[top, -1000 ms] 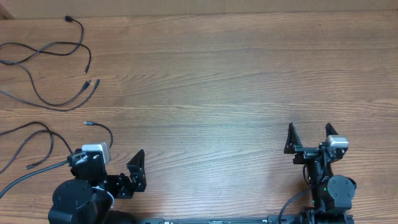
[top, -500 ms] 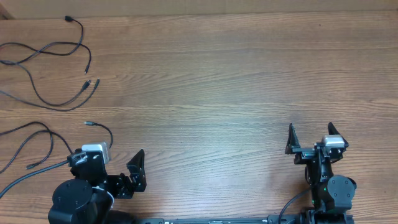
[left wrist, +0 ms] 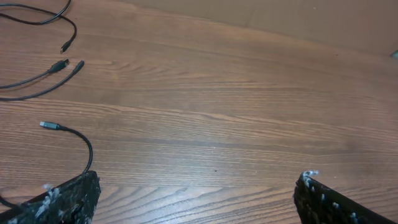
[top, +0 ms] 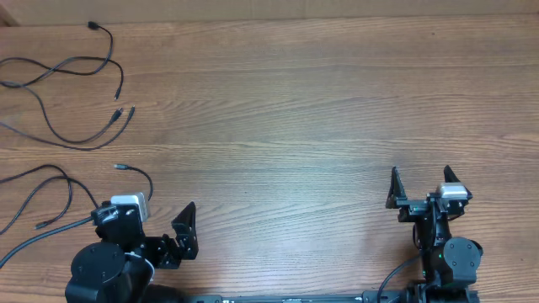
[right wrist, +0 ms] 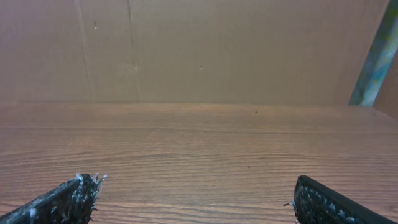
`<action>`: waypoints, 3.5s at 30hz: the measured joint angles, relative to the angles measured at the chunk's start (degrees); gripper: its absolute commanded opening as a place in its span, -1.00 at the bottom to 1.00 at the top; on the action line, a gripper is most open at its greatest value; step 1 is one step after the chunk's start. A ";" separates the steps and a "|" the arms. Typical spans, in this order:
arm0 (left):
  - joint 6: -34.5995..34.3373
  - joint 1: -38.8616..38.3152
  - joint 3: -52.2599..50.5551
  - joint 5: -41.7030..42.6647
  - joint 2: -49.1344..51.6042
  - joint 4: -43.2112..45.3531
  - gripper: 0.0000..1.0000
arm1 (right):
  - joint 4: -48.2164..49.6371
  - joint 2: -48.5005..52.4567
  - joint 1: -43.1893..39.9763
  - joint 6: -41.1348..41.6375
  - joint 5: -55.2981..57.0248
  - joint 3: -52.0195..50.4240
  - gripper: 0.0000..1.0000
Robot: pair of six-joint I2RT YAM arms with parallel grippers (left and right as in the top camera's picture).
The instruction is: Untangle cables
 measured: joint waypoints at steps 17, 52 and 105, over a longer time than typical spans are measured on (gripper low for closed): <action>0.00 0.00 0.00 0.00 0.00 0.00 1.00 | -0.04 0.00 0.00 0.00 0.00 0.00 1.00; 3.26 3.72 -4.31 0.11 -1.66 5.38 0.99 | 0.02 0.00 0.00 0.02 0.00 0.00 1.00; 14.49 13.84 -52.17 4.35 -21.46 55.78 0.99 | -0.02 0.00 0.00 0.02 0.00 0.00 1.00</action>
